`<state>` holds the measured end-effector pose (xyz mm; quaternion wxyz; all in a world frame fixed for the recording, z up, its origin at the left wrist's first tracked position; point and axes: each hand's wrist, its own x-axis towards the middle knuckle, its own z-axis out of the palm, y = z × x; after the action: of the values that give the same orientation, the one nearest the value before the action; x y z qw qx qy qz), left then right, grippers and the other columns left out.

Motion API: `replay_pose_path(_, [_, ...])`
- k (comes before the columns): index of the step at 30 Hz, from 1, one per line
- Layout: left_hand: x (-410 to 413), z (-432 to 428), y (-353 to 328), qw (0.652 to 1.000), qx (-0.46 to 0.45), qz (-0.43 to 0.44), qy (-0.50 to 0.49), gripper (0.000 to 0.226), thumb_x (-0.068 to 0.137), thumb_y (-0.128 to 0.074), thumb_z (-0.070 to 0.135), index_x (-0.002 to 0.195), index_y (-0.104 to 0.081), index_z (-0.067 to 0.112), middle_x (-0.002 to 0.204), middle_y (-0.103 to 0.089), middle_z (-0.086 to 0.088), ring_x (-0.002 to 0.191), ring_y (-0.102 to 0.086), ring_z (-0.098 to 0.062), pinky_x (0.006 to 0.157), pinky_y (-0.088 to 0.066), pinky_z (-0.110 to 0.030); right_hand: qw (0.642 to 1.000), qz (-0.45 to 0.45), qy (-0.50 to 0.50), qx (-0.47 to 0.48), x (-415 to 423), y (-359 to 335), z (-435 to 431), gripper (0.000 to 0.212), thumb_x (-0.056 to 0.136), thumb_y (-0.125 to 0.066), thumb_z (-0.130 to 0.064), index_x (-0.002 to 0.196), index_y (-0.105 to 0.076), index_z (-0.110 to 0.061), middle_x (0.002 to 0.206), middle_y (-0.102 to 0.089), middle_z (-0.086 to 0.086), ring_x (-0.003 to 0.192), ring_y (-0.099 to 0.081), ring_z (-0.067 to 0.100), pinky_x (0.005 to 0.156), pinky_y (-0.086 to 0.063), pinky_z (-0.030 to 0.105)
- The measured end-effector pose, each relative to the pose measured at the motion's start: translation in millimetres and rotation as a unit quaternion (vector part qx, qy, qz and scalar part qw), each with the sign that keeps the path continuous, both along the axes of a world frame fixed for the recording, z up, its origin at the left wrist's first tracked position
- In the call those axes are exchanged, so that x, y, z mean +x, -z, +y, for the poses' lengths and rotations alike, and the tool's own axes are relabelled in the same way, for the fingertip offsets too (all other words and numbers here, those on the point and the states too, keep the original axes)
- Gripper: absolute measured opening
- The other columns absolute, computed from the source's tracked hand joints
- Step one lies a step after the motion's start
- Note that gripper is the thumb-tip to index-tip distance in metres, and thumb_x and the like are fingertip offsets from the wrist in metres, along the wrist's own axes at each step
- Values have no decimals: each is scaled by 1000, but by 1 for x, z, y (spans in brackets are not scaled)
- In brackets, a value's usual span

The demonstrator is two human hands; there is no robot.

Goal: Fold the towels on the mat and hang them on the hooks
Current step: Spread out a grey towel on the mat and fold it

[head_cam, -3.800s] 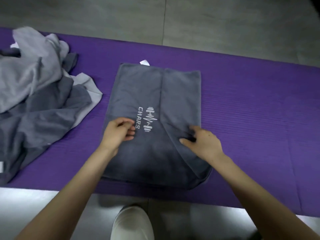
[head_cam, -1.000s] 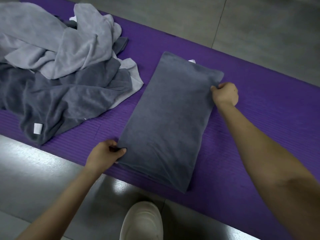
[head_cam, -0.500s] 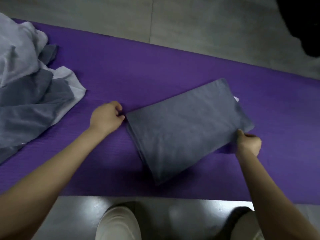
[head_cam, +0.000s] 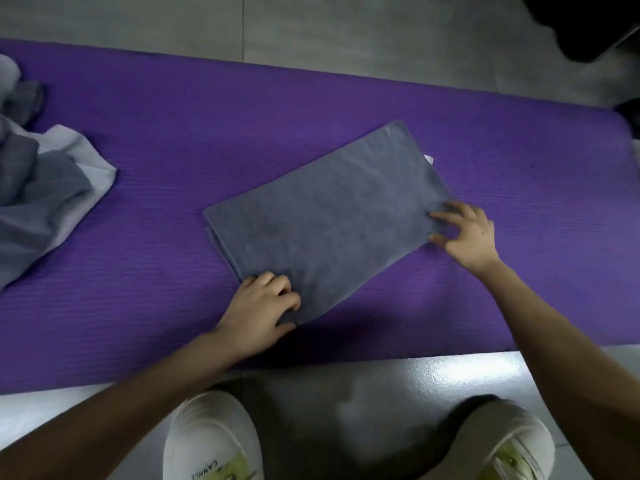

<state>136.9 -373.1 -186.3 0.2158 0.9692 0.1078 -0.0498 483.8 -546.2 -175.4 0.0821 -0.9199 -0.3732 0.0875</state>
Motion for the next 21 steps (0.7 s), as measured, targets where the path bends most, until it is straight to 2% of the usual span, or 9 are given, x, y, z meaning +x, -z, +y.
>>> replay_pose_path(4, [0,20,-15,991,-128,45,-21,15,76,-69,27,83,-60,18,83,-53,6,80,-54,-14,71,-38,-26,986,-2,-101,-130,13,1,-7,61,67,-80,-35,124,-60,-32,137,-50,1,128,-39,27,103,-24,44])
replay_pose_path(6, [-3,37,-29,982,-177,55,-39,16,74,-66,29,82,-60,17,79,-52,10,75,-53,-10,68,-38,-22,978,-58,-161,-116,14,5,-15,55,66,-79,-29,119,-64,-28,125,-60,3,112,-53,30,94,-31,46])
replay_pose_path(8, [-9,54,-42,982,-166,85,-29,15,76,-71,26,82,-60,18,78,-52,14,70,-50,-1,65,-35,-14,966,-131,-218,-46,11,5,-20,32,73,-64,-25,104,-69,-22,101,-67,3,85,-62,30,81,-35,40])
replay_pose_path(10, [-19,71,-54,980,-150,131,-10,19,75,-75,22,78,-57,28,75,-54,17,72,-50,4,66,-35,-10,952,-136,-274,-25,-2,-2,-23,27,76,-47,-27,88,-70,-20,80,-64,0,68,-61,26,73,-32,36])
replay_pose_path(13, [-37,99,-68,963,-125,237,-15,31,71,-78,26,69,-51,40,74,-59,18,76,-51,10,66,-39,-11,928,-15,-362,-88,-31,-10,-26,15,73,-53,-20,76,-67,-20,68,-58,-10,67,-59,18,71,-38,32])
replay_pose_path(14, [-43,108,-72,951,-141,273,-24,29,70,-79,26,71,-54,39,71,-60,16,72,-52,9,66,-41,-14,920,68,-363,-134,-39,-16,-24,11,75,-57,-16,76,-67,-19,66,-56,-13,68,-58,15,70,-41,30])
replay_pose_path(16, [-54,120,-77,916,-239,317,-54,22,69,-81,21,75,-61,28,64,-61,12,59,-52,5,61,-41,-13,898,222,-302,-232,-48,-30,-13,8,82,-62,-13,81,-68,-18,68,-55,-13,71,-55,11,72,-45,27])
replay_pose_path(18, [-61,130,-76,892,-330,287,-116,17,73,-78,12,80,-63,17,67,-62,7,61,-53,5,62,-43,-12,890,295,-249,-241,-47,-39,1,12,85,-64,-11,81,-65,-22,71,-56,-10,68,-52,6,69,-42,18])
replay_pose_path(21, [-65,143,-65,872,-384,146,-267,9,79,-72,10,80,-68,17,75,-67,8,72,-58,3,67,-44,-6,921,328,-178,-114,-35,-44,14,19,87,-62,-6,82,-62,-25,74,-59,-9,64,-52,-3,65,-38,9])
